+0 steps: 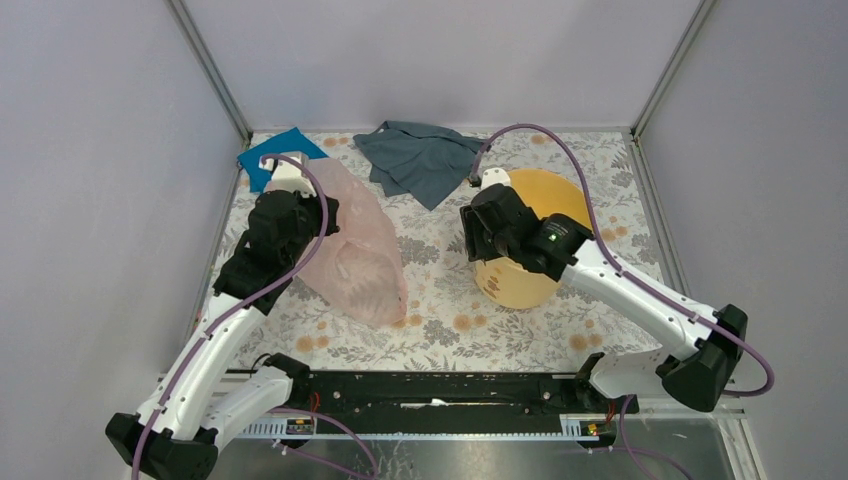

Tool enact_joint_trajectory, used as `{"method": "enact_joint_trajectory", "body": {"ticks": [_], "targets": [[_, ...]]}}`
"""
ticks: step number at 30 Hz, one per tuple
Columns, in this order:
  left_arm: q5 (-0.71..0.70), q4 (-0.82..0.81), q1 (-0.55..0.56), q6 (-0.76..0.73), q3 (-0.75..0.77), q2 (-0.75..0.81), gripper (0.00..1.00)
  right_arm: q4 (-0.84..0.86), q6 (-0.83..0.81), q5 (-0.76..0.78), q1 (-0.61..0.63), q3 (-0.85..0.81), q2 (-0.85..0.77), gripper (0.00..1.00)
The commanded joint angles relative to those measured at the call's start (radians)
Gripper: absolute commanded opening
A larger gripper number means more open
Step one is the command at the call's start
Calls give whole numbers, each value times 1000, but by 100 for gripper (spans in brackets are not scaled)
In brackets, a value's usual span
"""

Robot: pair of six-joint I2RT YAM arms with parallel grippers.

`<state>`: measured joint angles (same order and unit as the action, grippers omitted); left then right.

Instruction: Put the trash bags into the trash bin

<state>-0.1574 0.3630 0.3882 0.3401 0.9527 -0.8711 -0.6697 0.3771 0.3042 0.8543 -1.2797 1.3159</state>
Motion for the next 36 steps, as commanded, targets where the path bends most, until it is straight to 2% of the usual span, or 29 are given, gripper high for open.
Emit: {"method": "enact_joint_trajectory", "body": {"ticks": [1,5,9,15,21,27,31,33,36], "targets": [[-14,-52,-5,2,-6,22,0,-46,0,22,8,-22,-78,61],[-32,-52,-6,2,-8,31,0,-58,-9,17,9,-28,-127,78],[-51,-53,-6,0,-12,39,0,-64,-43,-10,9,-101,-129,88],[-56,-54,-6,0,-12,46,0,-54,-63,-60,54,-250,-53,93],[-56,-54,-6,0,-14,55,0,4,-43,-70,211,-334,129,94],[-57,-54,-7,0,-14,57,0,143,12,-66,296,-244,254,97],[-58,-55,-6,0,-15,55,0,261,82,-66,296,-150,310,95],[-58,-56,-7,0,-15,55,0,311,103,-80,296,-124,338,91],[-65,-54,-7,0,-15,53,0,377,112,-89,296,-78,367,64]]}}
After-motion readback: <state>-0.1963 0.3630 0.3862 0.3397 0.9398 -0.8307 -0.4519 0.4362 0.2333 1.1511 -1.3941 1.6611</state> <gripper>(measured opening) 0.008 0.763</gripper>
